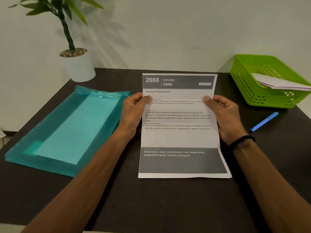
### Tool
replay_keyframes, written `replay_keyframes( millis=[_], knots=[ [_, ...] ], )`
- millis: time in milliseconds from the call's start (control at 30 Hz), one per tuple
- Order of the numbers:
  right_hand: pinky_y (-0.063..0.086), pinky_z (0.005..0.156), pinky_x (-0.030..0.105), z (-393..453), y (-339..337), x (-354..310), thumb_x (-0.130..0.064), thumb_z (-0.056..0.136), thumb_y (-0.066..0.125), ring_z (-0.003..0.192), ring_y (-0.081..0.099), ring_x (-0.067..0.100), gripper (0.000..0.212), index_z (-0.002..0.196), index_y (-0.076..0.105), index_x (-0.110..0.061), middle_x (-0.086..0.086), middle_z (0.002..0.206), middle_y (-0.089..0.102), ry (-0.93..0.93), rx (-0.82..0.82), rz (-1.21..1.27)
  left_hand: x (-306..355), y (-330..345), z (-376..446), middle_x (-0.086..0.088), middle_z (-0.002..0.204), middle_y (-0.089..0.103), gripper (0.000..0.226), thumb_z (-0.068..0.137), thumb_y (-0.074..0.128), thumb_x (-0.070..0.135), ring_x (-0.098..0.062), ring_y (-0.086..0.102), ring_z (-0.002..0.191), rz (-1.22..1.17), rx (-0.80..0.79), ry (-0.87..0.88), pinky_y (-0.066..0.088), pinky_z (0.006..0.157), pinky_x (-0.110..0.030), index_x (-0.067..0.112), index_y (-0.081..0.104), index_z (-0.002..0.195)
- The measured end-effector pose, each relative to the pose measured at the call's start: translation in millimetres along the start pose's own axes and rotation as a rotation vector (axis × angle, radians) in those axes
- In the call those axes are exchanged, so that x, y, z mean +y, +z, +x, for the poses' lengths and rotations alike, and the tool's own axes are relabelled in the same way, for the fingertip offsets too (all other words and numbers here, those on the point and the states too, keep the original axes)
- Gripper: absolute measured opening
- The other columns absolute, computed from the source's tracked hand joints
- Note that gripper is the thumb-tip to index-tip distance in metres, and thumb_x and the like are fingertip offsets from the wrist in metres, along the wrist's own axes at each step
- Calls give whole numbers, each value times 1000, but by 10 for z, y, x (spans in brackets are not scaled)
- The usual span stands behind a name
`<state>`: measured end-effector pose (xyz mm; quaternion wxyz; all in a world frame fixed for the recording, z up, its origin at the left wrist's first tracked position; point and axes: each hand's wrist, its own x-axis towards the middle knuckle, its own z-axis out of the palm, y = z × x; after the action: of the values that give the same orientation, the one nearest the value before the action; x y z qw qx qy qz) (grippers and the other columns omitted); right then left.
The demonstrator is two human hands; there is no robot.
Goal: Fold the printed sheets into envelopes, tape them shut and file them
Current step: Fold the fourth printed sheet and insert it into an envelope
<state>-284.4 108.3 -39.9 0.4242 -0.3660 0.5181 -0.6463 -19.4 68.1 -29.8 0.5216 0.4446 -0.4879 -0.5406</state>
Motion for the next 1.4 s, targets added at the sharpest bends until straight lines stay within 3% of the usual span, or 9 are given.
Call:
replay_keyframes(
  millis=[367, 600, 733, 867, 1033, 1100, 1167, 1267, 1400],
  knots=[
    [62, 88, 47, -50, 18, -84, -6, 99, 65, 91, 76, 26, 13, 106, 72, -14, 10, 102, 80, 29, -58, 15, -46, -17, 35, -5, 114, 77, 22, 100, 58, 5, -26, 75, 102, -16, -21, 32, 61, 89, -42, 15, 68, 116],
    [59, 84, 36, -82, 17, -97, 2, 101, 55, 85, 73, 20, 28, 89, 73, -17, 7, 93, 77, 21, -119, 80, -39, -50, 68, -11, 103, 77, 23, 99, 53, 1, -25, 72, 90, -96, -25, 7, 61, 85, -42, 16, 71, 98],
    [60, 80, 36, -100, 12, -118, 4, 100, 52, 86, 73, 25, 27, 91, 73, -10, 12, 96, 78, 38, -91, 27, 25, -23, 48, -4, 80, 73, 30, 95, 52, -3, -16, 68, 72, -41, -1, 21, 56, 64, -28, 14, 74, 86],
    [57, 89, 43, -108, 35, -135, 2, 93, 40, 91, 72, 31, 33, 85, 73, -2, 20, 98, 76, 88, -14, 141, 39, -28, 36, -8, 84, 73, 23, 87, 55, 16, -24, 70, 83, -65, -5, -38, 57, 74, -35, 15, 76, 78],
    [55, 81, 36, -122, 33, -124, -14, 91, 75, 81, 71, 18, 7, 95, 75, -8, 6, 93, 75, 9, -41, 81, 4, -35, 43, -6, 96, 77, 32, 99, 61, 37, -17, 69, 87, -44, 3, -44, 54, 83, -34, 16, 77, 81],
    [59, 88, 42, -113, 4, -61, -15, 88, 83, 96, 75, 25, 39, 123, 67, -13, 9, 106, 79, -58, -108, -61, -41, -24, 30, -2, 100, 78, 10, 92, 78, 26, -15, 72, 89, 49, -30, 43, 58, 82, -33, 17, 74, 95],
    [61, 91, 41, -124, -13, -42, -19, 81, 90, 106, 76, 28, 65, 138, 59, -27, 10, 114, 78, -83, -166, -154, -98, -16, 15, -2, 103, 79, 30, 88, 82, 20, -14, 75, 91, 145, -83, 122, 58, 77, -29, 17, 69, 115],
    [61, 84, 32, -134, -23, -46, -19, 74, 95, 100, 77, 20, 72, 136, 63, -32, 3, 110, 78, -105, -181, -244, -104, -6, -7, -1, 107, 79, 46, 87, 84, 19, -18, 76, 99, 218, -123, 146, 61, 82, -34, 24, 63, 127],
    [63, 86, 41, -140, -18, -34, -19, 78, 93, 97, 76, 23, 40, 114, 77, -22, 7, 110, 77, -106, -181, -264, -86, -20, -4, 1, 106, 79, 41, 85, 85, 20, -17, 77, 97, 248, -105, 130, 64, 84, -39, 21, 68, 122]
  ],
)
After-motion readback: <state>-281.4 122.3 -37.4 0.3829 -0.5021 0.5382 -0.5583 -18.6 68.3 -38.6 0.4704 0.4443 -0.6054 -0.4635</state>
